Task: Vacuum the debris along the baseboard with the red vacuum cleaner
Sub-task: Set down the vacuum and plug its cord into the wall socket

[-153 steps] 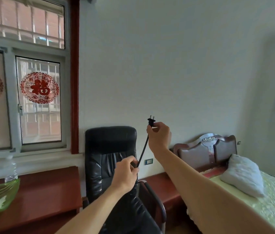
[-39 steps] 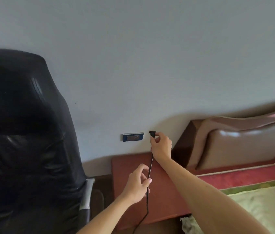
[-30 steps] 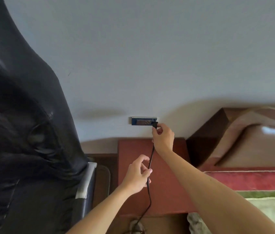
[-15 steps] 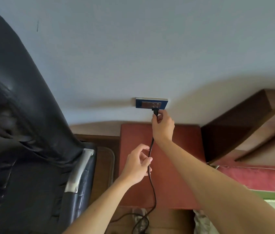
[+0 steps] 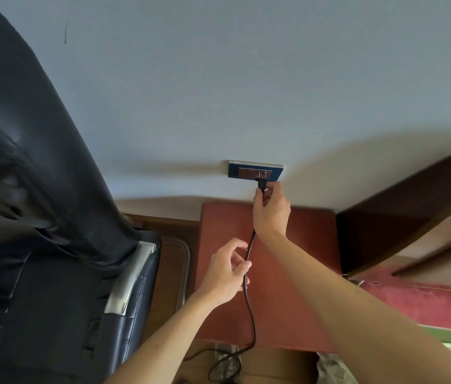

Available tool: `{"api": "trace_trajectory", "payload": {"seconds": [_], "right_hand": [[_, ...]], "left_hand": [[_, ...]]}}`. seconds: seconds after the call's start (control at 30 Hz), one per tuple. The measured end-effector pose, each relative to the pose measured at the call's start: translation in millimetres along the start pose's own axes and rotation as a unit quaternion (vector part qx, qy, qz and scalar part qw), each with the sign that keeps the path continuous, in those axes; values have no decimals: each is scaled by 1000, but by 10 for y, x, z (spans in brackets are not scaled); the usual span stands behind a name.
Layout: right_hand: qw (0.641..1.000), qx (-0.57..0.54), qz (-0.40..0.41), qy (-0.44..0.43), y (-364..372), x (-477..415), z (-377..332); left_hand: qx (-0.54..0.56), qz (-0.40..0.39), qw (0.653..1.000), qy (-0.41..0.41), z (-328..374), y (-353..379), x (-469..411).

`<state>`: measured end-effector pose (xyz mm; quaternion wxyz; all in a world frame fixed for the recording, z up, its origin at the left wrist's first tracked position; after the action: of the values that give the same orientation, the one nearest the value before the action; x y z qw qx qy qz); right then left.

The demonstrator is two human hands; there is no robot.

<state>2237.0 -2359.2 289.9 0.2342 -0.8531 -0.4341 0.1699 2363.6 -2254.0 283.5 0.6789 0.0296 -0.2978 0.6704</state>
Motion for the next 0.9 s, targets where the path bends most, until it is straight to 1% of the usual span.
{"api": "trace_trajectory", "payload": {"seconds": [0.33,0.5,0.77,0.9], "right_hand": [[1000,7,-6,6,-12,-80,-77],[1000,11,-11,4,15,-115,-143],[999,19,-34,0,40,-220,-141],[999,26,-37,-6,45,-233,-172]], "left_hand": [[2,-9,1000,3,63,8,-35],[-2,-19,1000,18,98,16,-76],[22,-31,999,12,130,10,-115],[23,-24,999,7,91,13,-130]]}}
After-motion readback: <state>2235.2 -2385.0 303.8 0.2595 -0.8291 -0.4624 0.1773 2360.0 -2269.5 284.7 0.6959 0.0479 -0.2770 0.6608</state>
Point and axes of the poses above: each hand's wrist, its own x-axis away from the middle knuckle, its own y-axis out of the palm, z = x × y, the point moved 5 cm from there along -x, towards the middle knuckle, and after that the axes turned 14 degrees about z, right-handed, at the moved point
